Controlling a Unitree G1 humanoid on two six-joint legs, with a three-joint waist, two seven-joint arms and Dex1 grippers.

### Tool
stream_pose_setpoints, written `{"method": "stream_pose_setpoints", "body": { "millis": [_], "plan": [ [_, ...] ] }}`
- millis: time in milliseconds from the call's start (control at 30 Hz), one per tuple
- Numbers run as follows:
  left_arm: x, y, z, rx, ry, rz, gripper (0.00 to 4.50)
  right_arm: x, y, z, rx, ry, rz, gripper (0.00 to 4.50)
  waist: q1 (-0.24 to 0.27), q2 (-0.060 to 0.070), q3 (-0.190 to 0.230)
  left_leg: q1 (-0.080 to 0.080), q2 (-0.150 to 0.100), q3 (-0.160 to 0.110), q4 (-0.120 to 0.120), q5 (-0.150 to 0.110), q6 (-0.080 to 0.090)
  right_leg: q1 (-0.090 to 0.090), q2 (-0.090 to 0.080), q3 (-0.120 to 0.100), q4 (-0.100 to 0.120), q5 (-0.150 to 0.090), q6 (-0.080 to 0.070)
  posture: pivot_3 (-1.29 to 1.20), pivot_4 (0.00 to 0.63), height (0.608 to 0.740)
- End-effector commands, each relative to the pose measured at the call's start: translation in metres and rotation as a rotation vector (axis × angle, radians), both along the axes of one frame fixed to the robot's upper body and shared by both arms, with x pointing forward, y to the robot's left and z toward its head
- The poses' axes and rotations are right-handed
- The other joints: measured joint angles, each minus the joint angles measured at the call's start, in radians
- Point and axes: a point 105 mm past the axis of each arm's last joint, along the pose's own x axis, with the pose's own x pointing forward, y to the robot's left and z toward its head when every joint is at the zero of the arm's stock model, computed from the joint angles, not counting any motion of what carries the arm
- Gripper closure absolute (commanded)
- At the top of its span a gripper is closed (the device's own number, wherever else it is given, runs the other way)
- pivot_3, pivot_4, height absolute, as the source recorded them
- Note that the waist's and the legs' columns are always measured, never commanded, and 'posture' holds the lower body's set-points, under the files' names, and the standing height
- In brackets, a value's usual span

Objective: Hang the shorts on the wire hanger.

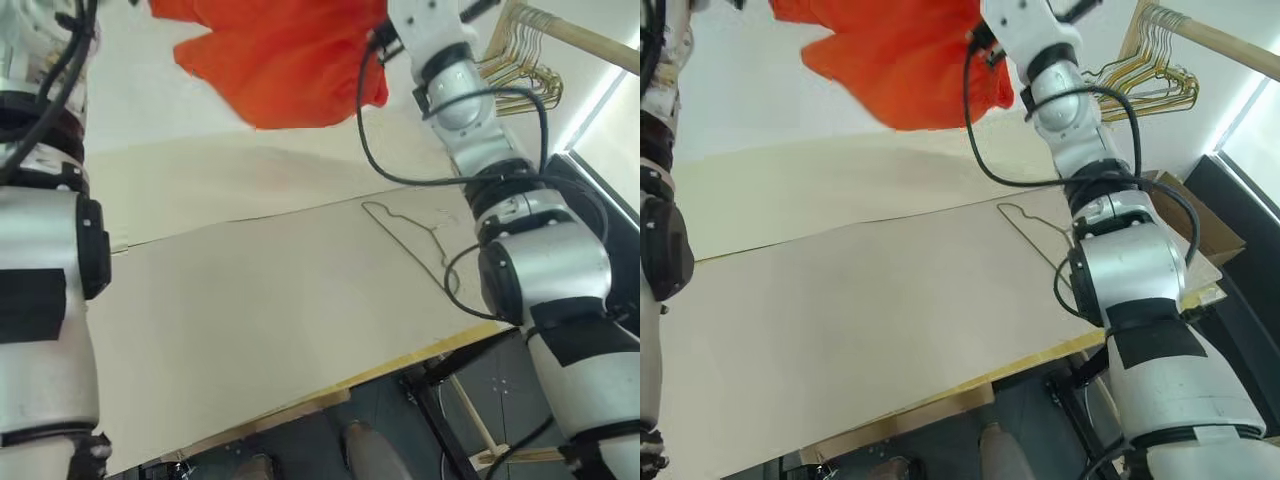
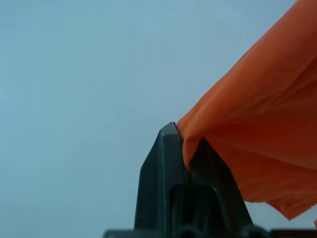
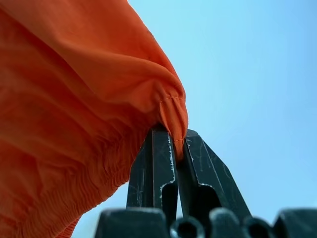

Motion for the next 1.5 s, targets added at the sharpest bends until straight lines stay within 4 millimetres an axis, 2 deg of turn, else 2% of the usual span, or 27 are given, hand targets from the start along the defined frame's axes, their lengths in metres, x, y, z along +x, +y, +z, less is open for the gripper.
{"method": "stream_pose_setpoints", "body": {
  "millis": [33,100,167,233,333,467,533,667,800,967,1100,1267,1367,1500],
  "plan": [
    [-0.005,-0.005,-0.031,0.040,0.101,-0.174,4.50,-0.008,0.004,-0.046,-0.237,0.053,0.118,4.49,-0.008,0.001,0.000,0.000,-0.002,0.001,0.000,0.001,0.002,0.001,-0.002,0.000,-0.001,0.000,0.002,-0.15,0.000,0.740],
    [-0.010,-0.003,-0.074,0.091,0.219,-0.259,4.50,-0.016,0.002,-0.092,-0.391,0.148,0.201,4.49,-0.012,0.001,-0.001,0.005,-0.005,0.001,0.001,-0.001,0.012,0.006,-0.005,0.001,0.000,0.001,0.006,-0.15,0.000,0.740],
    [-0.025,0.001,-0.121,0.128,0.380,-0.337,4.50,-0.026,0.000,-0.128,-0.489,0.224,0.280,4.49,-0.032,0.003,-0.002,0.014,-0.005,0.000,0.000,-0.001,0.013,0.016,-0.005,0.002,0.001,0.002,0.007,-0.15,0.000,0.740],
    [-0.044,0.003,-0.157,0.141,0.524,-0.381,4.50,-0.036,0.000,-0.150,-0.546,0.275,0.352,4.49,-0.058,0.005,-0.003,0.016,-0.005,0.000,0.000,-0.001,0.013,0.016,-0.004,0.003,0.001,0.002,0.007,-0.14,0.000,0.740],
    [-0.084,0.007,-0.214,0.232,0.775,-0.431,4.50,-0.053,0.002,-0.178,-0.620,0.346,0.458,4.49,-0.094,0.005,-0.004,0.014,-0.003,-0.001,0.001,-0.001,0.012,0.013,-0.003,0.004,0.002,0.002,0.007,-0.14,0.000,0.740],
    [-0.122,0.015,-0.258,0.279,1.012,-0.437,4.50,-0.069,0.004,-0.205,-0.693,0.414,0.548,4.49,-0.098,0.003,-0.009,0.016,-0.001,-0.002,0.001,-0.001,0.012,0.016,-0.001,0.006,0.002,0.002,0.007,-0.14,0.006,0.740],
    [-0.139,0.018,-0.274,0.326,1.118,-0.447,4.50,-0.076,0.003,-0.216,-0.735,0.436,0.573,4.49,-0.087,0.003,-0.009,0.026,-0.001,-0.002,0.000,-0.002,0.013,0.027,-0.001,0.005,-0.001,0.002,0.007,-0.15,0.009,0.740],
    [-0.171,0.026,-0.290,0.396,1.315,-0.457,4.50,-0.084,0.000,-0.234,-0.832,0.477,0.582,4.49,-0.061,0.004,-0.009,0.047,-0.001,-0.002,-0.001,-0.006,0.016,0.048,0.000,0.004,-0.010,0.001,0.007,-0.16,0.012,0.740],
    [-0.218,0.027,-0.299,0.465,1.541,-0.541,4.50,-0.086,0.003,-0.242,-0.892,0.466,0.575,4.49,-0.054,0.004,-0.010,0.047,0.000,-0.002,-0.001,-0.007,0.016,0.047,0.000,0.005,-0.009,0.001,0.007,-0.17,0.015,0.740],
    [-0.258,0.011,-0.306,0.480,1.617,-0.591,4.50,-0.091,0.011,-0.248,-0.934,0.428,0.593,4.49,-0.045,0.004,-0.009,0.046,0.000,-0.002,-0.002,-0.007,0.015,0.045,0.000,0.005,-0.010,0.000,0.006,-0.16,0.022,0.740],
    [-0.267,-0.005,-0.309,0.420,1.586,-0.581,4.50,-0.096,0.007,-0.255,-0.958,0.424,0.600,4.49,-0.018,0.004,-0.009,0.047,0.000,-0.002,-0.002,-0.007,0.015,0.047,0.001,0.005,-0.010,0.000,0.005,-0.14,0.027,0.740],
    [-0.268,-0.016,-0.314,0.372,1.566,-0.567,4.50,-0.103,-0.010,-0.259,-1.010,0.447,0.600,4.49,0.022,0.005,-0.009,0.047,0.000,-0.002,-0.002,-0.007,0.015,0.048,0.001,0.005,-0.014,0.001,0.004,-0.14,0.031,0.740],
    [-0.264,-0.017,-0.316,0.369,1.552,-0.549,4.50,-0.110,-0.020,-0.262,-1.033,0.462,0.611,3.67,0.036,0.005,-0.009,0.047,0.001,-0.002,-0.002,-0.008,0.015,0.048,0.001,0.004,-0.014,0.001,0.004,-0.14,0.030,0.740],
    [-0.269,-0.018,-0.315,0.373,1.580,-0.593,3.53,-0.120,-0.029,-0.265,-1.053,0.486,0.624,2.23,0.049,0.005,-0.009,0.047,0.001,-0.001,-0.002,-0.008,0.016,0.049,0.001,0.005,-0.015,0.001,0.004,-0.15,0.030,0.740]
  ]
}}
